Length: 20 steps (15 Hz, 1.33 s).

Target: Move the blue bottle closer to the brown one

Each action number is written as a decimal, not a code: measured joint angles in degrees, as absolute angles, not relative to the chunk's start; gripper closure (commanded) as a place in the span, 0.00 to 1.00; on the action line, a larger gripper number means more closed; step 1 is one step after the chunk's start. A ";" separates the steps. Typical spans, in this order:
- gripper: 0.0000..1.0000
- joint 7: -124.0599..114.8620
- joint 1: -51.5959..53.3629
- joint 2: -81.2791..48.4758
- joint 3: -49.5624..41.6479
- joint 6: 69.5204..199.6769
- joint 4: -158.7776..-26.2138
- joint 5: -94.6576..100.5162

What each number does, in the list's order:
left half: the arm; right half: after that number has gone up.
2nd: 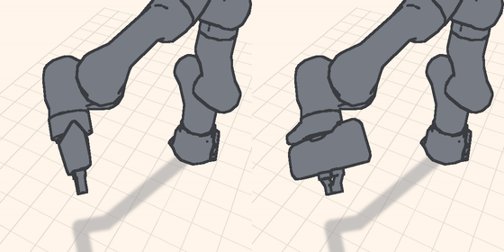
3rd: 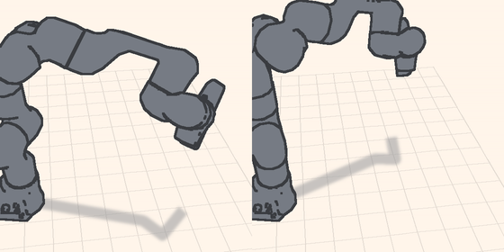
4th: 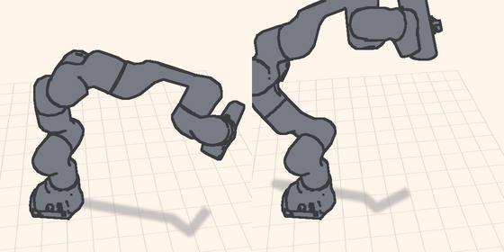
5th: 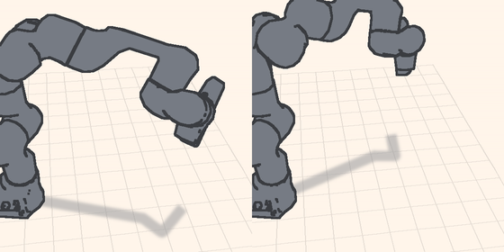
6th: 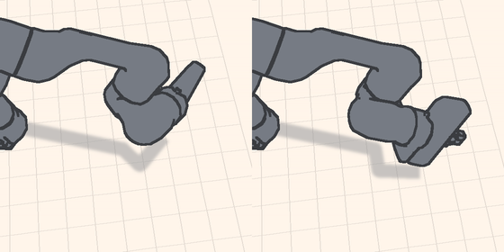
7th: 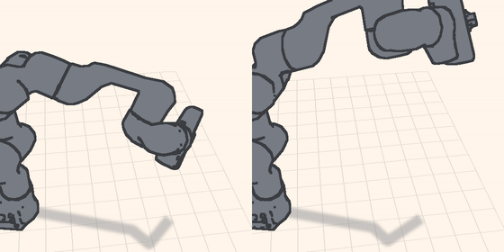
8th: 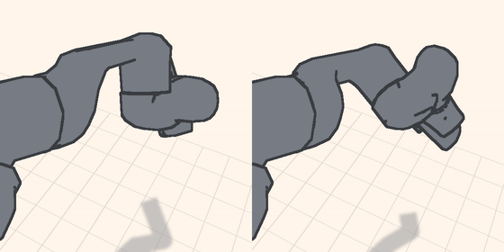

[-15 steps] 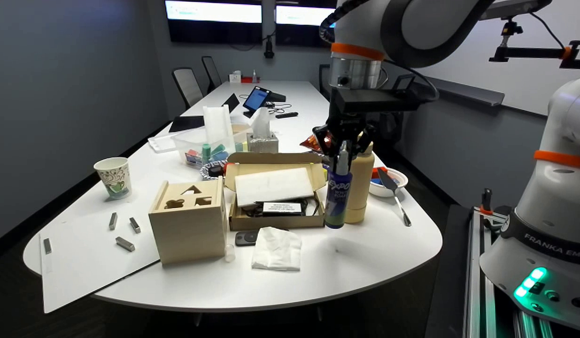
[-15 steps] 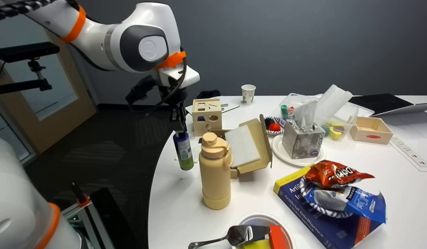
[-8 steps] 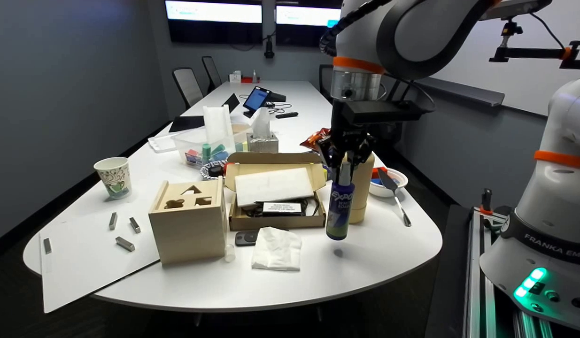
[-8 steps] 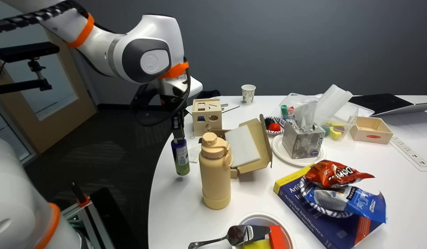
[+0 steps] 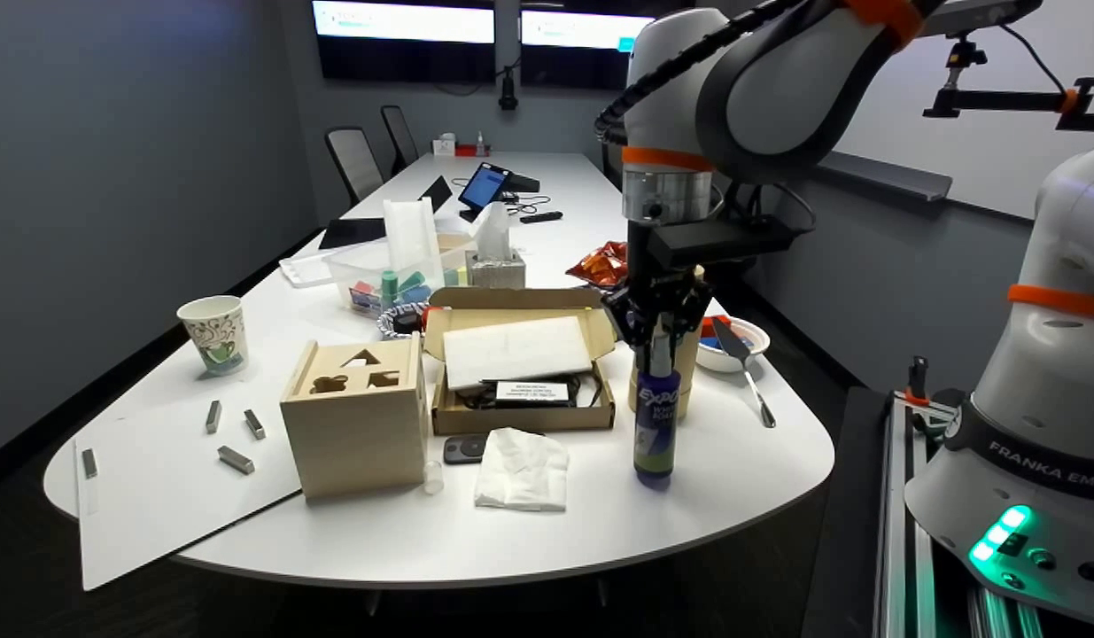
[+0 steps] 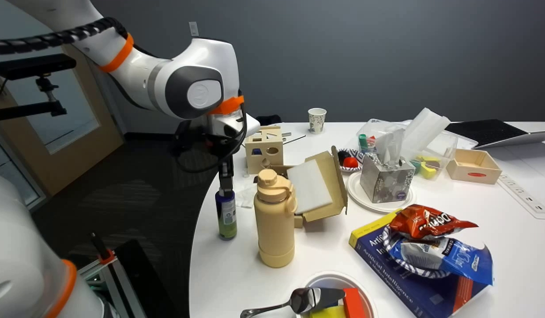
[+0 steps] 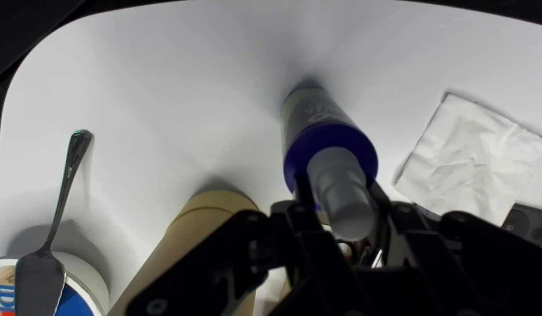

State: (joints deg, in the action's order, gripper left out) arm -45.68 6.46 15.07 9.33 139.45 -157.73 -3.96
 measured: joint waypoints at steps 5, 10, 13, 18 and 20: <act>0.92 -45.56 6.25 13.27 9.32 140.60 -157.59 -3.96; 0.21 -45.54 6.09 13.12 9.29 142.11 -157.54 -3.96; 0.01 -44.46 6.05 13.63 9.15 142.14 -157.31 -3.96; 0.00 -44.32 6.04 19.56 9.45 134.76 -156.40 -3.90; 0.00 -45.02 6.03 23.98 9.98 129.25 -155.42 -3.89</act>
